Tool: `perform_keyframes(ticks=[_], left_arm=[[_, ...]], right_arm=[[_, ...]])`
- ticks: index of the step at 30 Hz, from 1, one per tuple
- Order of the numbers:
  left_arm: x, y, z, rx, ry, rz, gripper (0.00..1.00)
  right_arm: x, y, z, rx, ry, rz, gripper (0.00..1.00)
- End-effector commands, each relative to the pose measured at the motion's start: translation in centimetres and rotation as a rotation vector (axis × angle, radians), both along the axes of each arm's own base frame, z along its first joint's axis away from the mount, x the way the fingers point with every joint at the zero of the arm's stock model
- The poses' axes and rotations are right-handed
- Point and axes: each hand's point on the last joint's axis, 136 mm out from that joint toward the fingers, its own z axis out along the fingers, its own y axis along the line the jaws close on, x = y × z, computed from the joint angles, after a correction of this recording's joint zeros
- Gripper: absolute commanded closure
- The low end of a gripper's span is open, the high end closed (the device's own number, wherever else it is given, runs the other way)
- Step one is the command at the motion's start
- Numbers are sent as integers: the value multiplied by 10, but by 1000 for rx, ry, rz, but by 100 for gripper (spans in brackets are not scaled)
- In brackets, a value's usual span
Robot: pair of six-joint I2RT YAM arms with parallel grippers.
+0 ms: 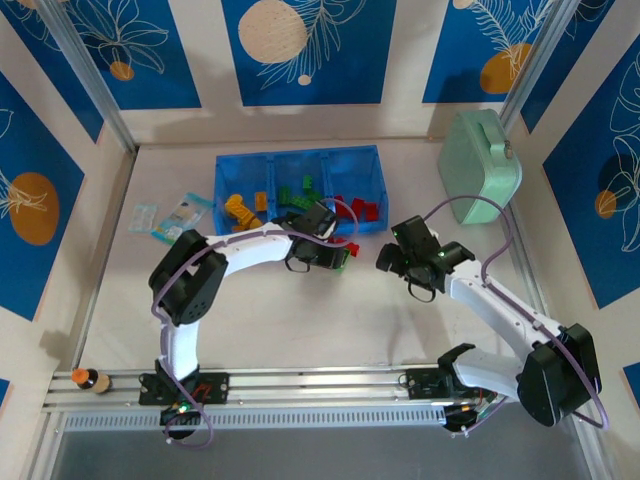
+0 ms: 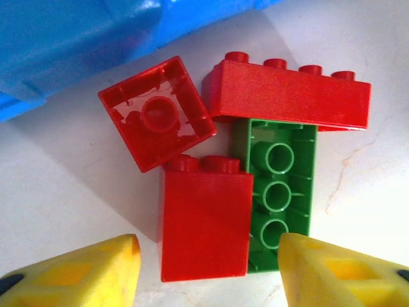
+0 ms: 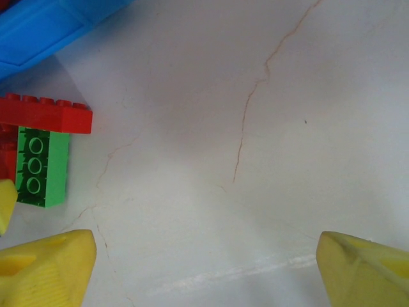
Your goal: Sort the legos into containers by color
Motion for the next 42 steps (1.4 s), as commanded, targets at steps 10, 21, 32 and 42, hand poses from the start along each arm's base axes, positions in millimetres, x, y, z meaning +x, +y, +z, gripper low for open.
perform_keyframes(ticks=[10, 21, 32, 42], left_arm=[[4, 0, -9, 67, -6, -26, 58], [8, 7, 3, 95, -42, -9, 71], [35, -1, 79, 5, -179, -7, 73], [71, -31, 130, -52, -260, -51, 73]], right_arm=[[-9, -4, -4, 33, 8, -26, 11], [-11, -4, -2, 47, 0, -32, 11], [-17, -1, -20, 64, 50, -26, 11], [-22, 2, -30, 68, 102, -25, 11]])
